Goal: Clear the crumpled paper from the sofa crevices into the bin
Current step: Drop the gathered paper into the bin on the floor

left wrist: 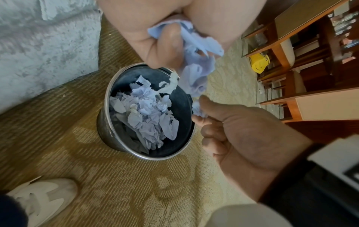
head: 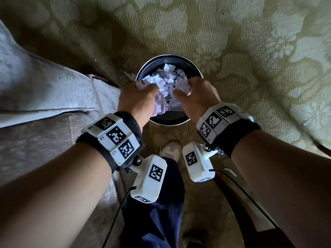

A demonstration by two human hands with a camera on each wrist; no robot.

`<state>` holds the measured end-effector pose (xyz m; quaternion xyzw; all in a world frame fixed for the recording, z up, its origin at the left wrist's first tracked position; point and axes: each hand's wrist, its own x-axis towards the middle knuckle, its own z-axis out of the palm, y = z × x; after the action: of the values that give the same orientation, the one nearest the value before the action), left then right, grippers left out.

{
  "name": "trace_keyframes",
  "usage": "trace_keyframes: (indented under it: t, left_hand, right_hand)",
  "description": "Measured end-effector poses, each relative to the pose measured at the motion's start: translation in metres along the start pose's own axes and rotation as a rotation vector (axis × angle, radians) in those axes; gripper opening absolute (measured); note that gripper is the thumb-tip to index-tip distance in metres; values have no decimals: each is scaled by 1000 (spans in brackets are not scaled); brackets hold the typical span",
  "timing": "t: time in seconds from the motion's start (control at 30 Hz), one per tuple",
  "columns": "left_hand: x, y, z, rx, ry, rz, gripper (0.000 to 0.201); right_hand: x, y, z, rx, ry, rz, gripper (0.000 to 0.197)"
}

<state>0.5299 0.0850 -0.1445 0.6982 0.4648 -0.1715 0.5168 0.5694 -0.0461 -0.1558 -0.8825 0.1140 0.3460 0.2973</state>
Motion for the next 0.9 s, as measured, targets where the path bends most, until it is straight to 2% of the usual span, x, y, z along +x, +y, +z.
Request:
trace_keyframes:
  t: [0.1,0.2,0.33,0.37,0.43,0.5,0.6,0.67,0.73,0.8,0.9]
  left_hand:
    - [0,2,-1,16,2,5,18]
    - [-1,3,-1,43,18,46,25]
    - [-2,4,5,58,22,63,13]
    - [-3,5,7,53,8,58,20]
    - [-6,5,13,60,-18,50,55]
    - [-12,6,20,125,-12,107,84]
    - [-26,5,37,260,-44,192,101]
    - [-43,8,51,317,-101,205,90]
    - [-62,9,68,360,-171,216,62]
    - [-85,8,90,423,-233,256,43]
    - [-128,10,127,527,-337,392,34]
  right_hand:
    - [-4,0,-4,5,15,2,60]
    - [-9,1,-10,26,66,4,58]
    - [-20,9,-25,76,104,52,57]
    - [-23,13,-30,91,112,62,53]
    - [-32,23,-40,112,139,79,45]
    - [-43,36,-53,148,164,92,34]
    - [-62,60,-70,200,214,115,25]
    - [-77,76,-77,222,234,148,12]
    - [-96,95,-84,229,210,179,21]
    - [-119,117,-93,263,170,206,27]
    - [-159,150,-110,374,147,203,28]
